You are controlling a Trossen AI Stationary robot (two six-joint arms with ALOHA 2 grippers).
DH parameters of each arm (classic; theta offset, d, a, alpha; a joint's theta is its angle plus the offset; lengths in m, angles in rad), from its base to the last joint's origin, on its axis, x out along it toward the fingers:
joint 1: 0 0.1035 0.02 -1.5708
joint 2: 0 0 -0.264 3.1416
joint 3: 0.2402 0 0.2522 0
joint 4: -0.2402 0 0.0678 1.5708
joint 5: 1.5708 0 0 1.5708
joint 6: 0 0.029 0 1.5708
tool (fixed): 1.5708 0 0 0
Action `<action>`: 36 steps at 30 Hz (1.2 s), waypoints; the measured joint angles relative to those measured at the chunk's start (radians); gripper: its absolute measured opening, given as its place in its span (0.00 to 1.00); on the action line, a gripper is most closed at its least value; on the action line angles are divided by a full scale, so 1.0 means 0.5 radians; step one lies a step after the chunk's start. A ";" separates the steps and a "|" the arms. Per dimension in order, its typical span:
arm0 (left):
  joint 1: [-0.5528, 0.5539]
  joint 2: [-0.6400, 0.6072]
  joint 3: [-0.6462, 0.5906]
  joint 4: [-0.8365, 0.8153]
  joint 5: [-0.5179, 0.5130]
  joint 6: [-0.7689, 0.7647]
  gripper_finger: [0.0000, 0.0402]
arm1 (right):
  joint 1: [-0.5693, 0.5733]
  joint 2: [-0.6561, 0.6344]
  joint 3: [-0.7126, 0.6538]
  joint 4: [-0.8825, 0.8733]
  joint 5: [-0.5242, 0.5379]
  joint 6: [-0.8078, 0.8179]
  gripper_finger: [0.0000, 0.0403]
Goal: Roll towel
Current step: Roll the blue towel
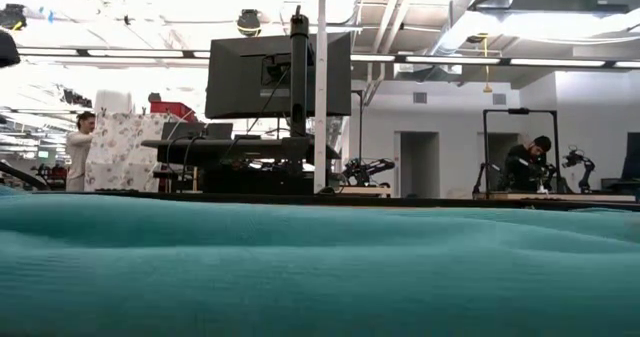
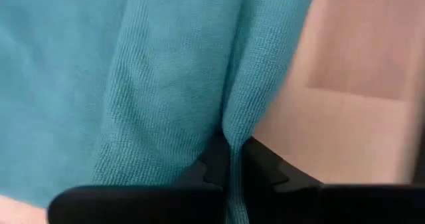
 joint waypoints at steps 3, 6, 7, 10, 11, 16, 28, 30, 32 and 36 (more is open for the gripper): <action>-0.001 -0.082 -0.004 0.129 0.216 -0.034 0.01 | 0.025 -0.038 0.000 0.143 -0.076 0.092 0.01; 0.011 -0.166 -0.003 0.248 0.345 -0.071 0.00 | 0.061 -0.043 0.001 0.257 -0.102 0.207 0.01; 0.018 -0.182 -0.003 0.272 0.378 -0.080 0.00 | 0.072 -0.043 0.001 0.282 -0.130 0.248 0.01; 0.044 -0.200 -0.017 0.256 0.426 -0.093 0.00 | 0.110 -0.043 0.002 0.334 -0.142 0.372 0.01; 0.052 -0.205 -0.042 0.282 0.430 -0.097 0.00 | 0.120 -0.043 0.002 0.336 -0.141 0.402 0.01; 0.108 -0.282 -0.307 0.597 0.490 -0.140 0.00 | 0.143 -0.074 0.002 0.343 -0.147 0.508 0.00; 0.352 -0.913 -0.939 0.929 0.629 -0.039 0.00 | 0.060 -0.151 0.002 0.322 -0.159 0.681 0.00; 0.399 -0.965 -1.023 0.961 0.689 0.018 0.00 | 0.044 -0.151 0.002 0.318 -0.157 0.750 0.00; 0.436 -0.984 -1.089 1.007 0.767 0.078 0.00 | 0.021 -0.151 0.002 0.321 -0.158 0.822 0.00; 0.488 -0.987 -1.196 1.094 0.890 0.189 0.00 | -0.038 -0.179 -0.103 0.481 -0.219 0.911 0.00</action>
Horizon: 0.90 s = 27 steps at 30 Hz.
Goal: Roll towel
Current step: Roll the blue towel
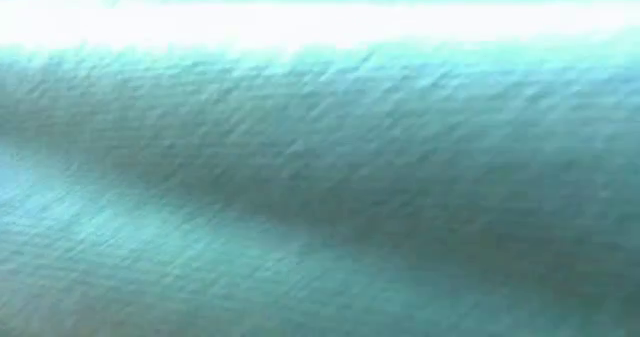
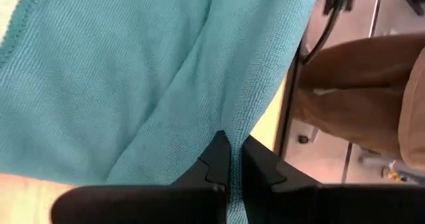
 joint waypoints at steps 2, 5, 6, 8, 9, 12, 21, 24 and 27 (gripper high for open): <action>0.024 0.000 -0.031 0.026 0.039 0.053 0.00 | -0.034 -0.039 -0.111 0.184 -0.032 0.052 0.00; 0.064 0.000 -0.049 0.026 0.096 0.134 0.00 | -0.068 -0.133 -0.293 0.366 -0.044 0.120 0.00; 0.070 0.000 -0.052 0.022 0.101 0.168 0.00 | -0.076 -0.164 -0.344 0.407 -0.044 0.139 0.00; 0.095 0.000 -0.052 0.018 0.107 0.244 0.00 | -0.090 -0.231 -0.440 0.463 -0.043 0.168 0.00; 0.115 0.000 -0.052 0.015 0.109 0.276 0.00 | -0.094 -0.257 -0.489 0.503 -0.043 0.185 0.00; 0.178 0.000 -0.052 0.007 0.108 0.353 0.00 | -0.095 -0.291 -0.606 0.591 -0.042 0.242 0.00; 0.291 0.017 -0.051 -0.124 0.028 0.560 0.00 | -0.123 -0.286 -0.789 0.651 -0.026 0.343 0.00; 0.311 0.023 -0.051 -0.140 -0.006 0.568 0.01 | -0.121 -0.286 -0.799 0.651 -0.026 0.363 0.00; 0.312 0.027 -0.051 -0.148 -0.074 0.570 0.01 | -0.121 -0.286 -0.799 0.649 -0.045 0.318 0.02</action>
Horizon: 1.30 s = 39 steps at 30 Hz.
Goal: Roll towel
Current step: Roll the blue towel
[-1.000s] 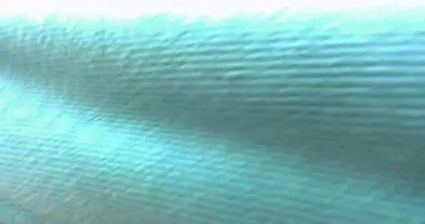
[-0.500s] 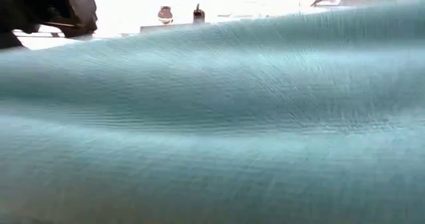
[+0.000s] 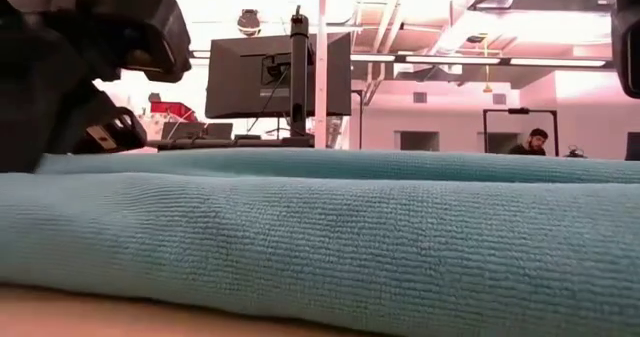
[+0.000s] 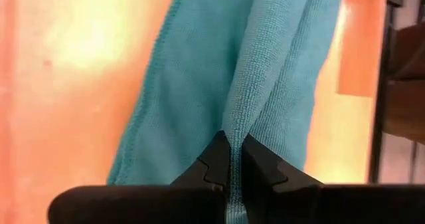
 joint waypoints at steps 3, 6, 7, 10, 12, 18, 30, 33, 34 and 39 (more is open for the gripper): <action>0.000 0.000 0.000 -0.006 -0.023 0.022 0.01 | -0.001 0.000 0.000 -0.019 -0.022 -0.012 0.03; 0.000 0.000 0.011 -0.034 -0.025 0.041 0.01 | -0.001 0.001 0.000 -0.016 -0.030 -0.013 0.01; 0.000 -0.002 0.025 -0.058 -0.022 0.032 0.01 | -0.001 -0.002 0.000 -0.003 -0.034 -0.016 0.01; 0.000 -0.045 0.080 -0.121 0.022 0.033 0.01 | 0.002 -0.047 -0.003 0.048 -0.057 -0.018 0.01; 0.002 -0.081 0.106 -0.152 0.035 0.045 0.00 | 0.005 -0.093 -0.002 0.055 -0.066 -0.018 0.01; 0.102 -0.108 0.086 -0.240 -0.002 0.120 0.00 | -0.030 -0.150 -0.002 -0.165 -0.038 0.005 0.00; 0.208 -0.104 0.071 -0.352 -0.217 0.153 0.00 | -0.143 -0.150 -0.002 -0.365 -0.035 0.133 0.00; 0.208 -0.104 0.071 -0.355 -0.287 0.151 0.01 | -0.160 -0.150 -0.002 -0.378 -0.036 0.145 0.02; 0.208 -0.104 0.071 -0.350 -0.309 0.142 0.03 | -0.164 -0.150 -0.001 -0.387 -0.036 0.147 0.03; 0.219 -0.104 0.070 -0.371 -0.301 0.153 0.15 | -0.192 -0.162 -0.002 -0.415 -0.057 0.238 0.17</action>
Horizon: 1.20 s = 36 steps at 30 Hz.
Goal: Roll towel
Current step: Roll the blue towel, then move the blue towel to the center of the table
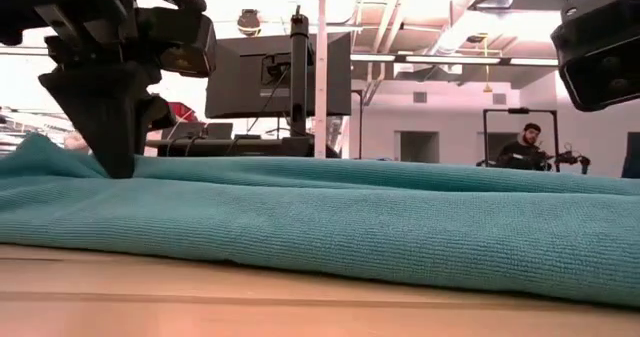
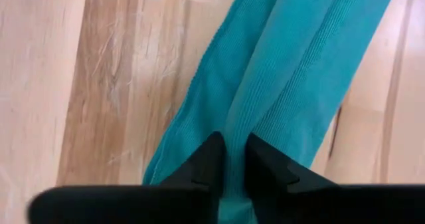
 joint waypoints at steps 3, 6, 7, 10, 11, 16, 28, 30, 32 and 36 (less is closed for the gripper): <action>0.000 0.000 -0.001 -0.028 0.004 0.002 0.24 | -0.027 -0.079 0.000 -0.079 -0.009 -0.015 0.26; 0.011 0.000 0.030 -0.135 0.011 0.008 0.30 | -0.061 -0.211 0.000 -0.202 -0.008 -0.080 0.33; 0.019 -0.001 0.054 -0.179 0.012 0.031 0.32 | -0.073 -0.259 -0.001 -0.252 -0.008 -0.109 0.35; 0.034 -0.032 0.128 -0.274 -0.016 0.138 0.34 | -0.109 -0.395 -0.001 -0.338 0.000 -0.234 0.39; 0.039 -0.052 0.155 -0.290 -0.028 0.166 0.34 | -0.117 -0.432 -0.001 -0.342 0.003 -0.267 0.40; 0.032 -0.138 0.226 -0.241 0.057 0.178 0.33 | -0.117 -0.488 -0.001 -0.103 0.077 -0.443 0.40; -0.103 -0.083 0.019 0.206 0.252 -0.060 0.29 | -0.014 0.048 0.001 0.617 0.061 -0.390 0.02; -0.110 -0.060 -0.021 0.247 0.253 -0.075 0.28 | -0.005 0.096 0.001 0.498 -0.010 -0.349 0.01; -0.112 -0.054 -0.069 0.231 0.235 -0.089 0.28 | -0.020 0.107 0.000 0.320 -0.062 -0.332 0.00; -0.080 -0.036 -0.130 0.316 0.158 -0.113 0.28 | -0.115 0.040 0.002 -0.014 -0.078 -0.393 0.00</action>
